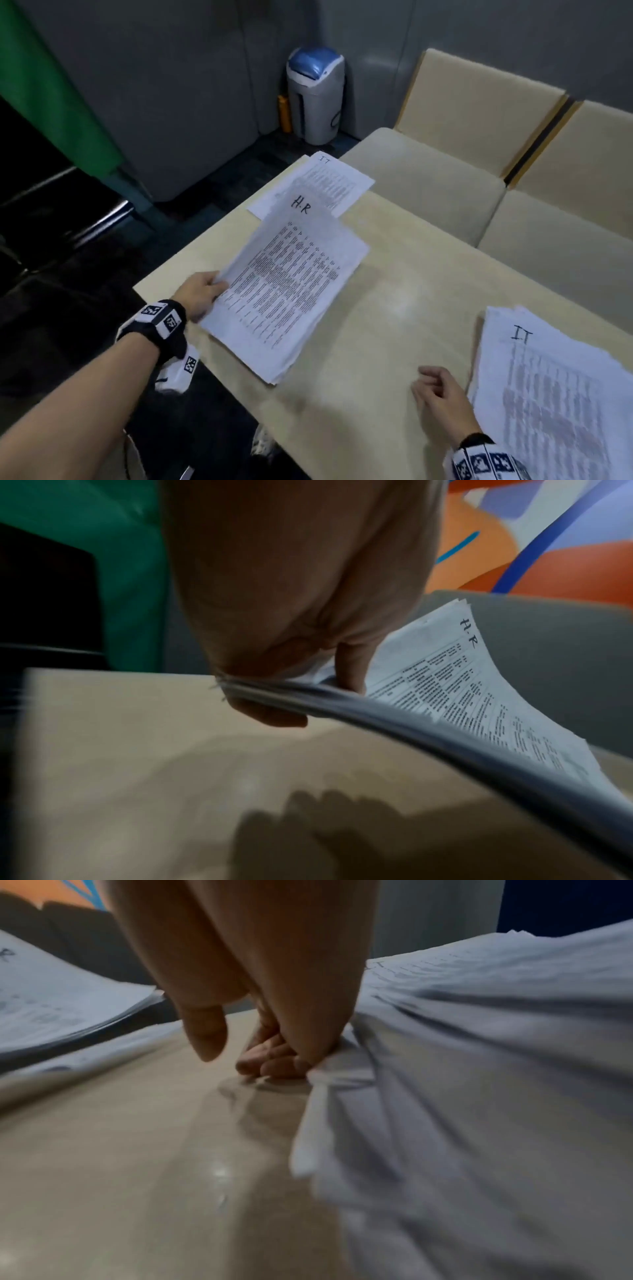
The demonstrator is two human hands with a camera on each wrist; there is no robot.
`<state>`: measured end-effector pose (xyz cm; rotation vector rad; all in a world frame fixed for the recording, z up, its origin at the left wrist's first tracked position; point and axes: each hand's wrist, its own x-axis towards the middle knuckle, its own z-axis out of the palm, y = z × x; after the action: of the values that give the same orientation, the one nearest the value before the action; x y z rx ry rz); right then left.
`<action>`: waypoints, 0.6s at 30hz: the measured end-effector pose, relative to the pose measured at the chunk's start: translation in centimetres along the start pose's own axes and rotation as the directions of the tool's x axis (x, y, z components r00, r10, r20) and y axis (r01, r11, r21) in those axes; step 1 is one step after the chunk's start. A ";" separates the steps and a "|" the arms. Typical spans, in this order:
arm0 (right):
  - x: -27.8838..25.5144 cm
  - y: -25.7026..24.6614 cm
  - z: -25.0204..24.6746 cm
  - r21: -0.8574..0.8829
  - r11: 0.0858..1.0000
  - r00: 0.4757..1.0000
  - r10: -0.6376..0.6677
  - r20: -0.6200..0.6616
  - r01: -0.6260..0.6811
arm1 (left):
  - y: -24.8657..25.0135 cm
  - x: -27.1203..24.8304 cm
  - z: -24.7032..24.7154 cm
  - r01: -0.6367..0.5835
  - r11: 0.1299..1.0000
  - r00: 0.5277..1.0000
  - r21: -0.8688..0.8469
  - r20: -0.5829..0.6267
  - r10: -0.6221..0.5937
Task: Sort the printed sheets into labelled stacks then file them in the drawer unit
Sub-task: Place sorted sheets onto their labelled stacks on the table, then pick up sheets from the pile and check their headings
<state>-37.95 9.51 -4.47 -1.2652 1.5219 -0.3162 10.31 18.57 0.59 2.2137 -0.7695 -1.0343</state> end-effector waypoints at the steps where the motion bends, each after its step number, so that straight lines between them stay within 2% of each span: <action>1: 0.0 0.2 0.4 -0.024 1.000 1.000 0.001 -0.022 -0.001 | -1.8 0.2 -2.0 0.032 0.999 0.999 0.027 -0.017 -0.031; 4: 0.2 0.3 0.8 -0.114 0.993 0.999 0.013 -0.031 -0.017 | -5.0 0.7 -6.5 0.091 0.985 0.995 0.143 -0.054 -0.084; 7: 0.6 0.3 0.7 -0.145 0.989 0.998 0.030 -0.054 -0.038 | -6.6 2.2 -8.9 0.110 0.960 0.994 0.258 -0.054 -0.100; 11: 1.2 0.1 0.8 -0.200 0.979 0.995 0.022 -0.092 -0.040 | -7.4 5.0 -9.5 0.167 0.943 0.980 0.286 -0.151 -0.127; 14: 1.2 -0.4 1.0 -0.220 0.974 0.992 0.036 -0.118 -0.061 | -6.6 6.6 -9.1 0.208 0.905 0.973 0.372 -0.178 -0.151; 16: 1.2 -0.8 0.9 -0.215 0.975 0.988 0.032 -0.151 -0.064 | -5.4 7.1 -8.7 0.229 0.845 0.959 0.484 -0.262 -0.110; 18: 0.9 -1.4 0.5 -0.190 0.981 0.976 -0.002 -0.219 -0.041 | -3.5 7.2 -8.0 0.202 0.795 0.933 0.572 -0.358 0.021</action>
<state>-36.66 8.39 -4.12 -1.4024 1.7861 -0.3074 21.50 17.96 -0.99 2.8976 -0.9204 -0.4220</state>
